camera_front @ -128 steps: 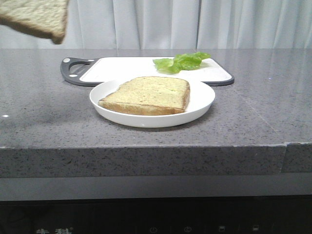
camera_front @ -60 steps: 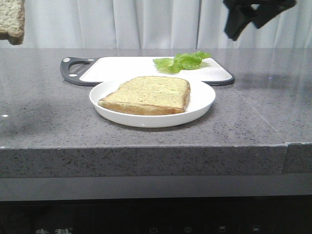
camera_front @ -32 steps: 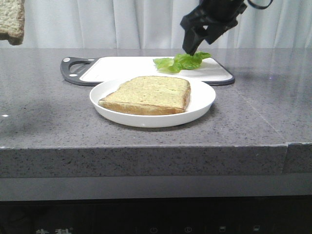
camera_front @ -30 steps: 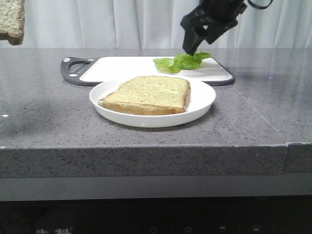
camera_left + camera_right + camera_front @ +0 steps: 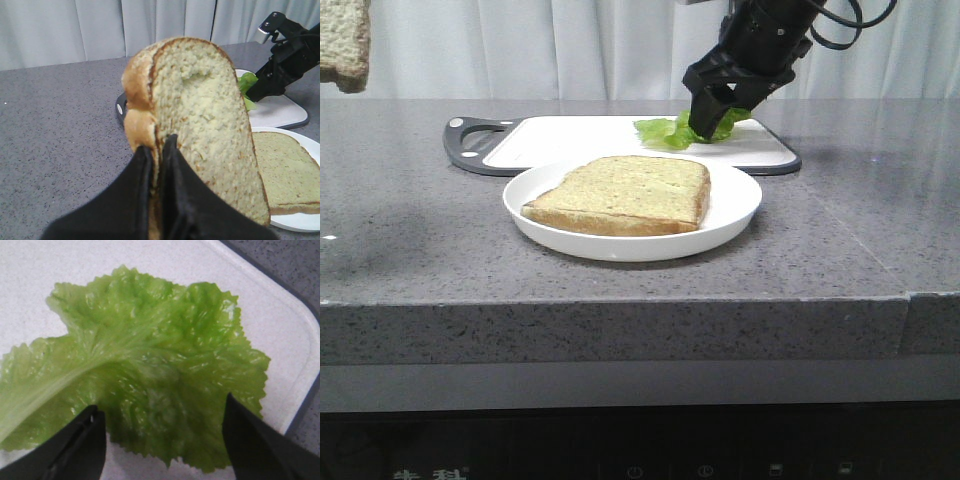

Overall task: Left arm grabs bread, right arm adds lettuce
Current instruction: 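Lower the right gripper onto the lettuce leaf and grasp it, then carry the lettuce with the right gripper onto the bread on the plate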

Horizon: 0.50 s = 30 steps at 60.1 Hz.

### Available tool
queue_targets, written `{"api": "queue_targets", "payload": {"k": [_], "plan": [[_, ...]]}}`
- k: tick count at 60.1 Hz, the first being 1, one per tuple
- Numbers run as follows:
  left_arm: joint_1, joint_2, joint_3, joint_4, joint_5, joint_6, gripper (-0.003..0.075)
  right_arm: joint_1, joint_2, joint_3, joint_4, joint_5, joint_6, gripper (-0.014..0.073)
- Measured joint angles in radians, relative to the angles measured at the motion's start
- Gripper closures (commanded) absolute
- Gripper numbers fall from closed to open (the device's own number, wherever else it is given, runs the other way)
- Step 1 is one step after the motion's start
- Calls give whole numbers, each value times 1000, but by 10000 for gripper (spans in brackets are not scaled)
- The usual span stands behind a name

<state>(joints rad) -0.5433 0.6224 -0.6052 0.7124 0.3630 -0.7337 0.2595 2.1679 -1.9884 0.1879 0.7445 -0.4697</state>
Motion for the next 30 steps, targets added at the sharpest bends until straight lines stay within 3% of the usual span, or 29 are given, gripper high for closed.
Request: {"api": "queue_targets", "payload": {"k": [12, 15, 30], "plan": [[0, 0, 0, 0, 0, 0, 741, 0, 8, 0, -3, 4, 0, 596], [0, 0, 0, 0, 0, 0, 741, 0, 8, 0, -3, 5, 0, 662], [0, 0, 0, 0, 0, 0, 741, 0, 0, 0, -3, 30, 0, 654]]}}
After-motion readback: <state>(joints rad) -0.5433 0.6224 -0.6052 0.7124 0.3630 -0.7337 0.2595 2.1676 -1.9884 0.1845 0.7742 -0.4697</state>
